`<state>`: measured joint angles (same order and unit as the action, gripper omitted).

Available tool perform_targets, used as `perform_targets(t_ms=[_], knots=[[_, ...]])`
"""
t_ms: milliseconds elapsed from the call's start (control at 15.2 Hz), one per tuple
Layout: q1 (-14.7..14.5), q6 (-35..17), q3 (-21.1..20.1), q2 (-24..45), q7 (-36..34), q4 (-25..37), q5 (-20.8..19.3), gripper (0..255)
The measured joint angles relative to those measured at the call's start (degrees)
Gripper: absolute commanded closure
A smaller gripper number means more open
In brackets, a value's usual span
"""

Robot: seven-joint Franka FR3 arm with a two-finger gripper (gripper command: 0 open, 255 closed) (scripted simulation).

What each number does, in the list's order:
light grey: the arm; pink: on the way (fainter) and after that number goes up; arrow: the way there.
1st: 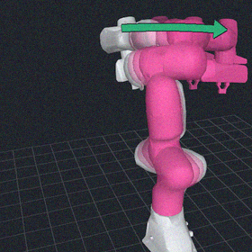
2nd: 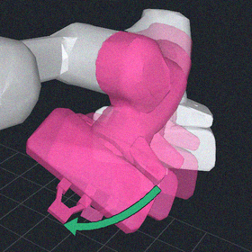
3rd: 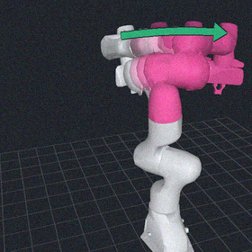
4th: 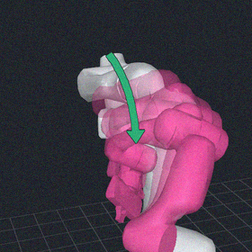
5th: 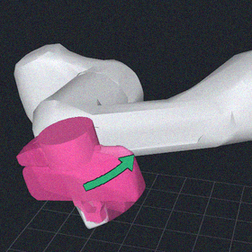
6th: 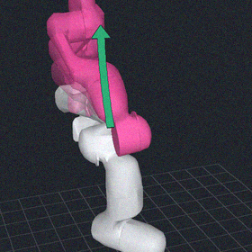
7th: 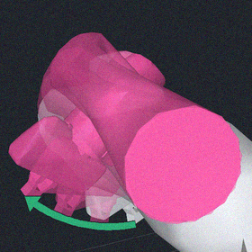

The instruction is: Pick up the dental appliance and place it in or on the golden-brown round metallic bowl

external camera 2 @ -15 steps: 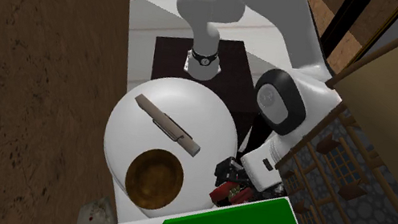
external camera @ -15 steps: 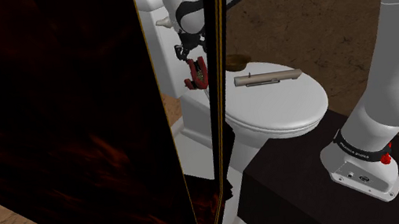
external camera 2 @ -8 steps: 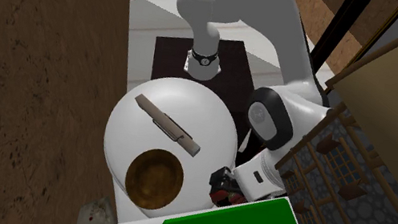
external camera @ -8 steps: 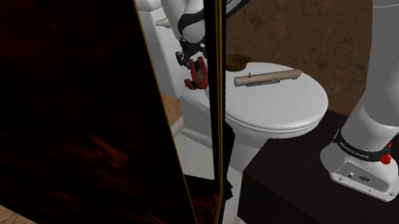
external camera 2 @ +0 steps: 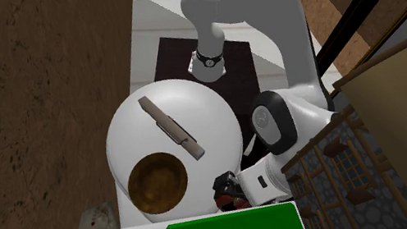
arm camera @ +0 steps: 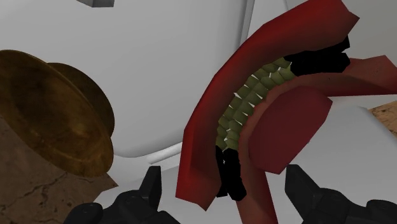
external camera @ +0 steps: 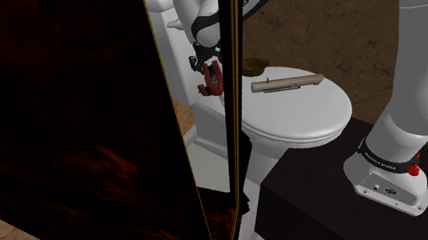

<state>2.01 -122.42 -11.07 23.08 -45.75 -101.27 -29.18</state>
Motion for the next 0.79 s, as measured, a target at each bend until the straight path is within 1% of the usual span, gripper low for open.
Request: perform_targets(t_ms=[792], knots=[[0.0,0.5,-0.1,-0.4,0.2,0.2,0.2,255]])
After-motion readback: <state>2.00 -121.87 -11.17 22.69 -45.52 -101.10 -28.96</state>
